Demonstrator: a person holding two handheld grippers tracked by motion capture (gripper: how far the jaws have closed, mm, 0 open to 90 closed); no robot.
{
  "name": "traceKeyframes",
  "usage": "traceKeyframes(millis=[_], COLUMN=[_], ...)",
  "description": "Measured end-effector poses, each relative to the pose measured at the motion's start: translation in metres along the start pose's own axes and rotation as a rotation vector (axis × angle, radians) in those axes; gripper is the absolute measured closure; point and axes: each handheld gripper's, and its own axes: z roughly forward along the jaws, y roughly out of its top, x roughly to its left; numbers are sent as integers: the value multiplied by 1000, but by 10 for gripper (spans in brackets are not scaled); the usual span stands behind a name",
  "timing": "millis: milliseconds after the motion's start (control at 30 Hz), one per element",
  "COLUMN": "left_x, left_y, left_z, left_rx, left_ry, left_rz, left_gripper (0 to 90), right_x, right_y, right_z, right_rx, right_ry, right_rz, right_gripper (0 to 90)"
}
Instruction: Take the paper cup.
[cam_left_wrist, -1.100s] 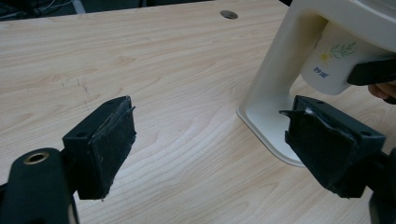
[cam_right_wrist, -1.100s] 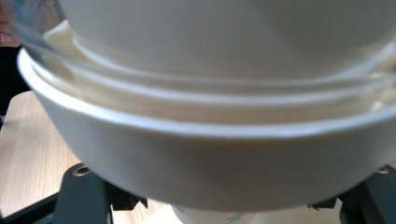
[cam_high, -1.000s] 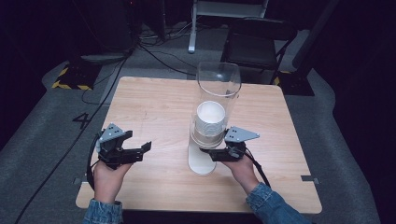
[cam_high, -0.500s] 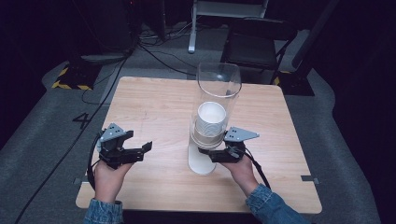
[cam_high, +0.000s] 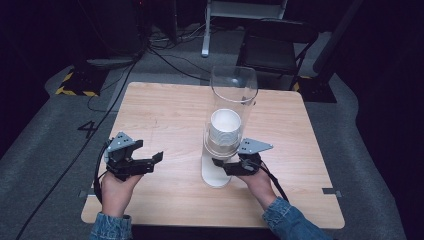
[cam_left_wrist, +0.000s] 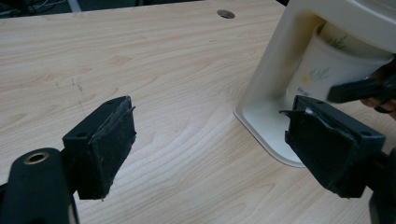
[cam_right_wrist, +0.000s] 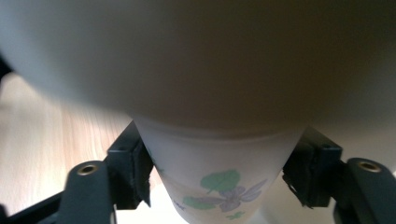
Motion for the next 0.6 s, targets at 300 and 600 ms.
traceKeyframes(millis=[300, 600], left_x=[2, 3], left_y=[0, 2], left_z=[0, 4], left_rx=[-3, -2], left_ry=[-5, -18], left_rz=[-4, -2], left_gripper=[157, 157], right_x=[0, -1], right_y=[-8, -16], right_z=[1, 3], right_rx=[8, 57], right_ry=[10, 32], right_rz=[10, 24], right_gripper=[338, 328])
